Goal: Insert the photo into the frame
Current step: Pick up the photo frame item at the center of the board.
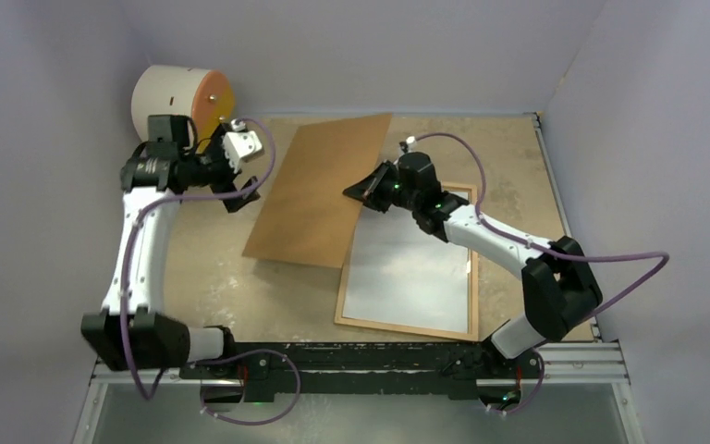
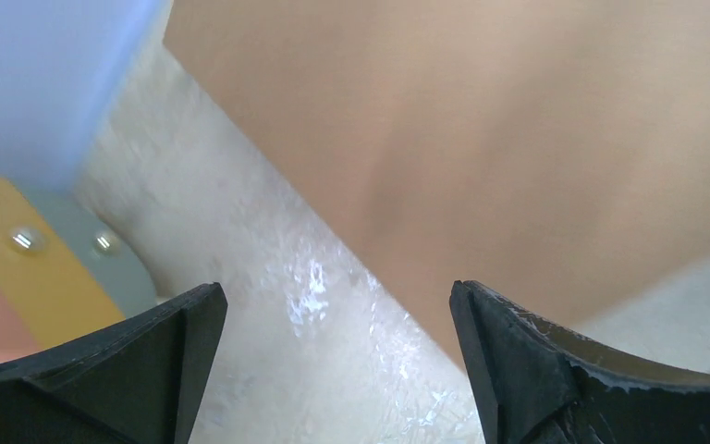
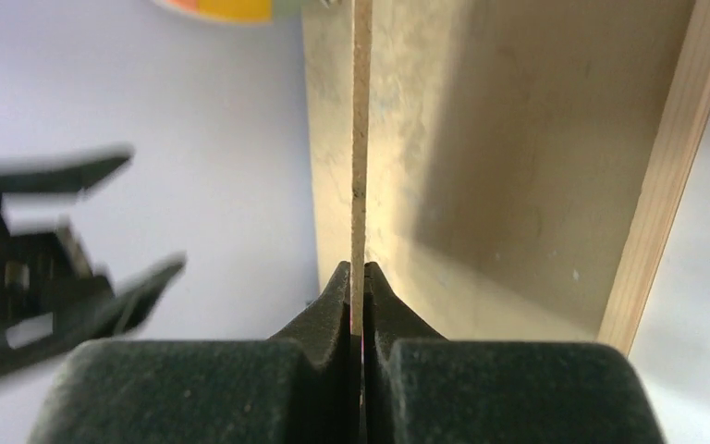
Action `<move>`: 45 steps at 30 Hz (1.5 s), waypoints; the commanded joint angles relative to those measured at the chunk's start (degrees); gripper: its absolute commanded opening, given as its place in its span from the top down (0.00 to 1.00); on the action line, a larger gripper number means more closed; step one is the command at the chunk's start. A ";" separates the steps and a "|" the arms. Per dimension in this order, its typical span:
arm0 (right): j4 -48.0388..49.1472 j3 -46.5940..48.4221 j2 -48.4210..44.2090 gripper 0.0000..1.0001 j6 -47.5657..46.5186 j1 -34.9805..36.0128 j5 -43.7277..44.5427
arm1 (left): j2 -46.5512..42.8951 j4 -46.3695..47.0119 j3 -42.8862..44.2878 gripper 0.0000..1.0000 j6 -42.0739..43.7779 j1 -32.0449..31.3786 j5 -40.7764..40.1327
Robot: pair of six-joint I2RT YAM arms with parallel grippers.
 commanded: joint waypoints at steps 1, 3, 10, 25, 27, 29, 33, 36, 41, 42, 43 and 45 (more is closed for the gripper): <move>3.90 4.46 -4.94 1.00 7.14 -3.92 0.11 | -10.65 -16.47 -0.09 0.00 15.32 -0.38 15.02; 4.35 4.73 -5.17 1.00 10.08 -4.55 0.01 | -14.85 -17.76 -2.31 0.00 18.69 -0.45 16.30; 6.33 4.04 -6.05 1.00 18.37 -4.83 0.56 | -25.76 -13.15 -9.64 0.01 25.32 -2.17 15.03; 16.99 -0.17 -7.78 1.00 30.17 -3.69 -0.90 | -34.23 11.81 -22.97 0.14 38.23 -2.39 5.75; 16.53 -0.18 -8.50 1.00 30.39 -3.30 -0.86 | -34.78 14.56 -24.28 0.16 38.43 -2.40 6.50; 16.02 -0.24 -9.16 1.00 30.65 -3.12 -0.71 | -34.55 15.39 -24.35 0.21 38.49 -2.47 6.80; 16.60 -0.15 -9.46 1.00 31.52 -1.84 -0.43 | -33.78 17.41 -24.08 0.36 38.11 -2.54 7.17; 17.81 -0.07 -8.94 1.00 32.29 -0.64 -0.44 | -32.79 17.51 -23.29 0.44 38.80 -2.90 6.95; 19.14 -0.35 -8.96 1.00 32.45 0.10 -1.40 | -31.98 19.70 -21.77 0.70 38.69 -2.92 5.29; 19.09 -0.35 -9.11 1.00 31.99 0.36 -1.82 | -31.97 20.91 -21.49 0.72 38.13 -2.92 5.19; 18.89 -0.35 -9.14 0.97 31.12 0.58 -2.63 | -32.09 22.48 -21.45 0.75 37.21 -2.92 5.20; 18.30 -1.15 -9.75 0.88 28.65 0.57 -5.05 | -32.24 24.98 -21.04 0.83 36.54 -2.92 5.45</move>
